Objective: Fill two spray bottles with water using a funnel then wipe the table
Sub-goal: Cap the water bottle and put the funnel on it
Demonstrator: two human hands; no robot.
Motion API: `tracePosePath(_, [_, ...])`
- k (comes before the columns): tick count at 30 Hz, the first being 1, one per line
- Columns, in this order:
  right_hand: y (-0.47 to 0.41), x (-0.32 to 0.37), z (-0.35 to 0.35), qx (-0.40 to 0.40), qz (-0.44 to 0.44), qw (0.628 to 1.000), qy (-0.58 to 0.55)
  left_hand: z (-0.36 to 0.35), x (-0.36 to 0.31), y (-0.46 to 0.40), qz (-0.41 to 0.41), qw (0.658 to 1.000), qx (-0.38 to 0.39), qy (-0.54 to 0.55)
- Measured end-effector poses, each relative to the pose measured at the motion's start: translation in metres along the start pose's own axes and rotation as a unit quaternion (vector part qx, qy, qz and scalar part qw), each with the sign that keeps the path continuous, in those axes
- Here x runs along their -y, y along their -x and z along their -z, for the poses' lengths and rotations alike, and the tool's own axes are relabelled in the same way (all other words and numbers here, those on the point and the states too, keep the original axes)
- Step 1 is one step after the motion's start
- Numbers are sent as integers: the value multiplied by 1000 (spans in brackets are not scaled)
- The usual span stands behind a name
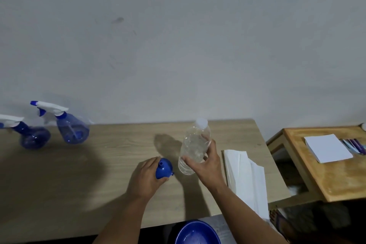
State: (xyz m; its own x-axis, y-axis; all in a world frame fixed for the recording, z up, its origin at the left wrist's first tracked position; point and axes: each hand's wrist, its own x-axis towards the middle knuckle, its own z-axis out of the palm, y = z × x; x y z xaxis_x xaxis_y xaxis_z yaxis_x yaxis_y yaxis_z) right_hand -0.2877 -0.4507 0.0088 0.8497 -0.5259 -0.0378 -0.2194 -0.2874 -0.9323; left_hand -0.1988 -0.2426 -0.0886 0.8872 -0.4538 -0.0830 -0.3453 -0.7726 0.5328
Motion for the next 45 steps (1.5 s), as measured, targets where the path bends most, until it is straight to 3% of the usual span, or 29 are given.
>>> tracePosePath(9, [-14,4,-8,-21,9,1000,-6,21,-8,-13,-4,1000,-19,-5])
tracePosePath(21, [-104,51,-34,-46,46,998,-20,75,-17,-104,-38,998,-33,-40])
tracePosePath(34, [-159,28,-76,1,62,998,-5,41,25,-163,20,999,-5,-26])
tracePosePath(45, [-149,27,-74,35,25,999,24,69,9,-141,63,997,15,-40])
